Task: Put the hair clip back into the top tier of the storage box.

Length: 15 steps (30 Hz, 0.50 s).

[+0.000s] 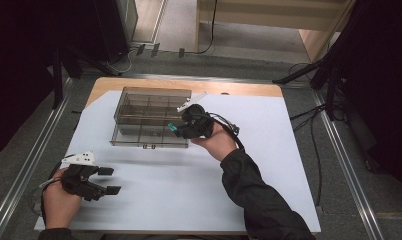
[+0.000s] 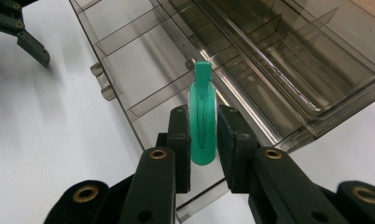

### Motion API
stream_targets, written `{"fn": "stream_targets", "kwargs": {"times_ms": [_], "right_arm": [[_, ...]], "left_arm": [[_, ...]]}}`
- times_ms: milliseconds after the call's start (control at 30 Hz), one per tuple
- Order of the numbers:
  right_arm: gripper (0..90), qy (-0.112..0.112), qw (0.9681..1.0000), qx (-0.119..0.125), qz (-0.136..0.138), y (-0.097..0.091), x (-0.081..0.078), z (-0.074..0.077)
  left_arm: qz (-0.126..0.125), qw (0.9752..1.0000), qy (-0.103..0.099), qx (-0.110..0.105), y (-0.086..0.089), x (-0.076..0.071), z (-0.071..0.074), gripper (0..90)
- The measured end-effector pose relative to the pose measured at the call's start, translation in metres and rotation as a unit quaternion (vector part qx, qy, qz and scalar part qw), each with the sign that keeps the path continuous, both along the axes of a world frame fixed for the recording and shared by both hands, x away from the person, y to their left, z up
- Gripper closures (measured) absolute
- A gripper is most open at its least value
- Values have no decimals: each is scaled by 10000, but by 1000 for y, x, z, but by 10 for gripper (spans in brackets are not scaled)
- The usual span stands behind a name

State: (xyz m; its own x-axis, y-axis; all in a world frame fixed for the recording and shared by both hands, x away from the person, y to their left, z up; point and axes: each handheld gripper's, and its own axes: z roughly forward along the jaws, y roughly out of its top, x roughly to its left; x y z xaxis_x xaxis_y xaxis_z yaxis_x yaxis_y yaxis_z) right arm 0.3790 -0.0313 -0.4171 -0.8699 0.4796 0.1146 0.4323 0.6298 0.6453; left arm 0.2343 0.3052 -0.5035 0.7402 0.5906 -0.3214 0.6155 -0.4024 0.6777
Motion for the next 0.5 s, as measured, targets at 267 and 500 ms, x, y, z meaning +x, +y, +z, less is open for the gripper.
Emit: {"fn": "stream_targets", "kwargs": {"times_ms": [267, 500], "right_arm": [[772, -1, 9999, -106, -5, 5, 0, -5], [771, -2, 9999, -127, -37, 6, 2, -7]], "left_arm": [[-25, 10000, -14, -1, 0, 0, 0, 181], [-19, 10000, -14, -5, 0, 0, 0, 181]]}}
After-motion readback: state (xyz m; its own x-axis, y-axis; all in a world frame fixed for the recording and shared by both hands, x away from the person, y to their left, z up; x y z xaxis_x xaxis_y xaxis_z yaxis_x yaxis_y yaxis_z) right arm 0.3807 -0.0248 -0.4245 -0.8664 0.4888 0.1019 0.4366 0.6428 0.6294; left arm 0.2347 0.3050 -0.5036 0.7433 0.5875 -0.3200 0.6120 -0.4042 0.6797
